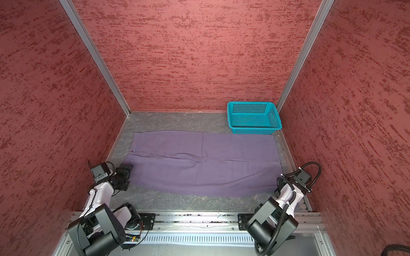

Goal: Fold and stack the trousers
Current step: Fold the trousers at the center of the table.

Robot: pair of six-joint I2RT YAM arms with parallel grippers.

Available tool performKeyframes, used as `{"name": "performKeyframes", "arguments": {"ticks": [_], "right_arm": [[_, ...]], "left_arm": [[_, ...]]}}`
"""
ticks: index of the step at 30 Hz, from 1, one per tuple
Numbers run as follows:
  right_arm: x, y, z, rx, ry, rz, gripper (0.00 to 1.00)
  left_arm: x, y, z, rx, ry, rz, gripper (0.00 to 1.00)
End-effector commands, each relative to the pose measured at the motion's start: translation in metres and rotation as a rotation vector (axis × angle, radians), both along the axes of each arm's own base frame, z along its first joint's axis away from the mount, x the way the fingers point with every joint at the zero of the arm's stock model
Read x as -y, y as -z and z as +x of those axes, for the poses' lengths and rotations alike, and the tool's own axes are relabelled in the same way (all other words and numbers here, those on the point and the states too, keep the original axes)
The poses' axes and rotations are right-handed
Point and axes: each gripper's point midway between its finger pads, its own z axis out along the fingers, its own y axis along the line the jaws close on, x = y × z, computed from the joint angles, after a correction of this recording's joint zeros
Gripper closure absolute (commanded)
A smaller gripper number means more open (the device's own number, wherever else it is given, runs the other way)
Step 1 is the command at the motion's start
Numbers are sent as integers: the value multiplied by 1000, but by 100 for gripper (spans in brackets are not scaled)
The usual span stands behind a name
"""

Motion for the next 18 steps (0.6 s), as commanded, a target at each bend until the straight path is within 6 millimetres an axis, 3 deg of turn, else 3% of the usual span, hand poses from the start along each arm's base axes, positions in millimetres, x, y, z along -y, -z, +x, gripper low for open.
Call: {"name": "performKeyframes", "arguments": {"ticks": [1,6,16,18], "right_arm": [[-6,-7,8,56,-34,16,100],[-11,-8,12,77,-57,37,100],[-9,-9,12,71,-69,24,100],[-8,-9,12,74,-63,20,100]], "left_arm": [[1,16,-14,-88,-6,23,1],[2,25,-13,-156,9,52,1],[-19,42,6,-273,19,49,1],[-19,42,9,-266,24,41,28]]}}
